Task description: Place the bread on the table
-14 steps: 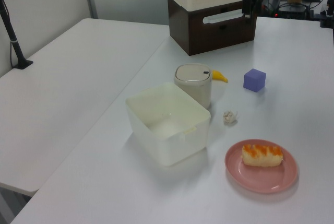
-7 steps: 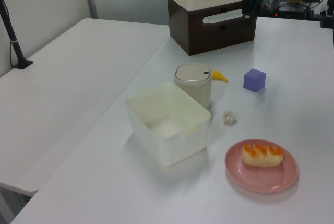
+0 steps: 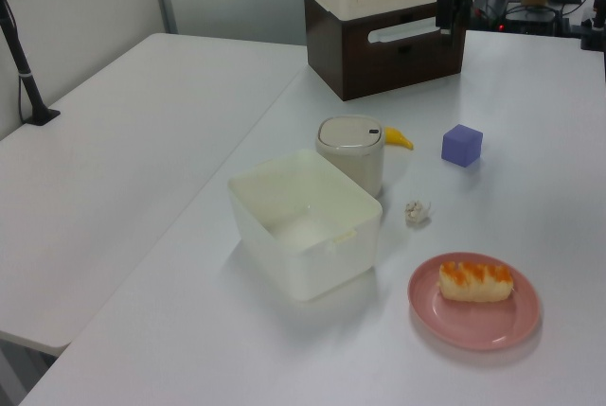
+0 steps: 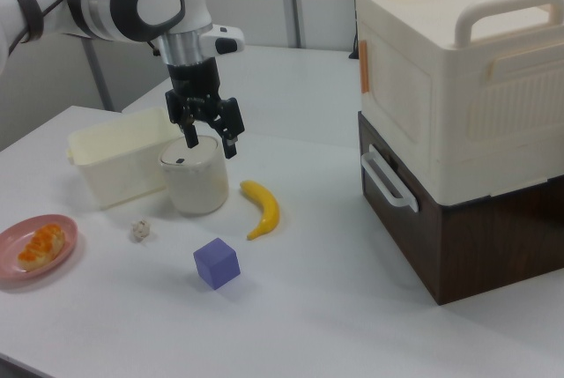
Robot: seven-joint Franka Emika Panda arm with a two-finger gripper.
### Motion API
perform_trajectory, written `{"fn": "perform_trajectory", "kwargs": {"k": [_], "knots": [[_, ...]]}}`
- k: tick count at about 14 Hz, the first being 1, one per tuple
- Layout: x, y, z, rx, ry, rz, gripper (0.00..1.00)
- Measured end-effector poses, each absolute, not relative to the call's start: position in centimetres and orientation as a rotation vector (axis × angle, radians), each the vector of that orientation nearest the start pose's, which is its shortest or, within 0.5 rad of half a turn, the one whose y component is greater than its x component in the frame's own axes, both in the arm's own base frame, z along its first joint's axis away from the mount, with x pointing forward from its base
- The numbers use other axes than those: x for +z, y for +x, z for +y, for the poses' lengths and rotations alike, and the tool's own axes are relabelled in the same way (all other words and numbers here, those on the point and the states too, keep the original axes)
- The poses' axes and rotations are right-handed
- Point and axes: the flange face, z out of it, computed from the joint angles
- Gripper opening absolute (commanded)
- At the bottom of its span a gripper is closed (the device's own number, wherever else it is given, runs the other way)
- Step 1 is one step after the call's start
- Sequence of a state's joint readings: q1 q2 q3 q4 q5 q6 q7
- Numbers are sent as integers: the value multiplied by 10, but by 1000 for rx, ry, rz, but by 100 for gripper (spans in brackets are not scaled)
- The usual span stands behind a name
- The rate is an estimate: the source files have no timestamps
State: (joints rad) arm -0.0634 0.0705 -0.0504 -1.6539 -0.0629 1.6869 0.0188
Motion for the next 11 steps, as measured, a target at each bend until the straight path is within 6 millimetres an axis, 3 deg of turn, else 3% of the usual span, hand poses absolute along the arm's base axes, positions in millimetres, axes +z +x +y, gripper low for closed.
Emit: {"fn": "perform_trajectory", "kwargs": {"k": [9, 11], "knots": [[530, 587, -60, 127, -3149, 171, 99], [523, 591, -49, 140, -3148, 141, 99]]}}
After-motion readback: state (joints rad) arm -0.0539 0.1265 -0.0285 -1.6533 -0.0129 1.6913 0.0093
